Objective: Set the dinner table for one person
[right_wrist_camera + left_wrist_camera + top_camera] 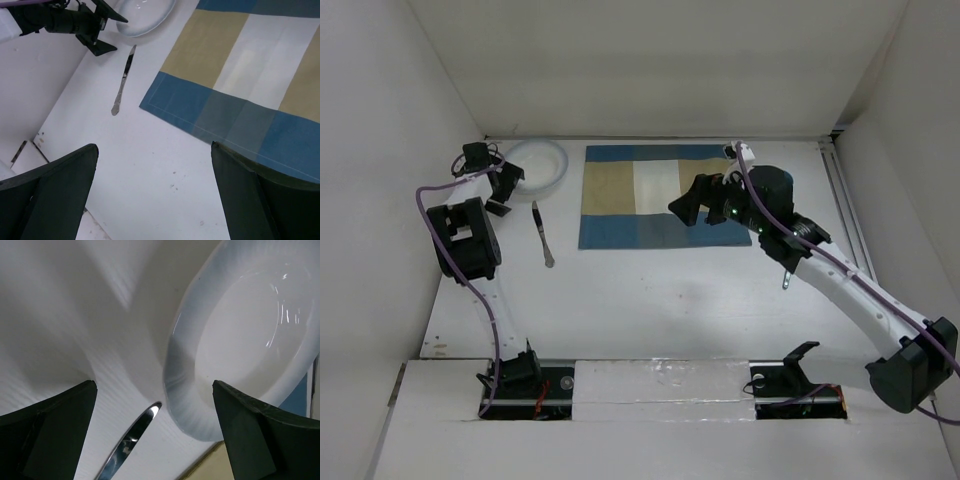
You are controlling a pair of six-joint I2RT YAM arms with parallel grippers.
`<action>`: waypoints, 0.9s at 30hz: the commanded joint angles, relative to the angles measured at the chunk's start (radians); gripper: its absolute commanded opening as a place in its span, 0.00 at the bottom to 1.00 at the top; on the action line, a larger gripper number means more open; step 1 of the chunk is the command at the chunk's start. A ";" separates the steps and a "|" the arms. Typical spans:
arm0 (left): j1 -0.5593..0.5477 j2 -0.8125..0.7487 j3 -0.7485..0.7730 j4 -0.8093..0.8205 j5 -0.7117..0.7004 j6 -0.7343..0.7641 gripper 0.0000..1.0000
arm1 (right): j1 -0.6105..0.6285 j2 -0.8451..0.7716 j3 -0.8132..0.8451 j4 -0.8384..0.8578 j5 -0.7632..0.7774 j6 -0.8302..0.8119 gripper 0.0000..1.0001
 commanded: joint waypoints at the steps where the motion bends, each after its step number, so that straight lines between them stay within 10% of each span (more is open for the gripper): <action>1: -0.001 0.039 0.033 0.051 0.019 -0.024 1.00 | 0.013 -0.013 -0.017 0.063 -0.007 -0.020 1.00; 10: -0.001 0.135 0.074 0.100 0.063 -0.044 0.73 | 0.013 -0.013 -0.037 0.063 0.002 -0.011 1.00; 18: -0.001 0.186 0.095 0.132 0.137 -0.084 0.00 | 0.013 -0.003 -0.046 0.063 -0.007 -0.002 1.00; 27: -0.024 -0.120 -0.080 0.307 0.099 -0.134 0.00 | 0.013 -0.013 -0.055 0.063 -0.017 0.007 1.00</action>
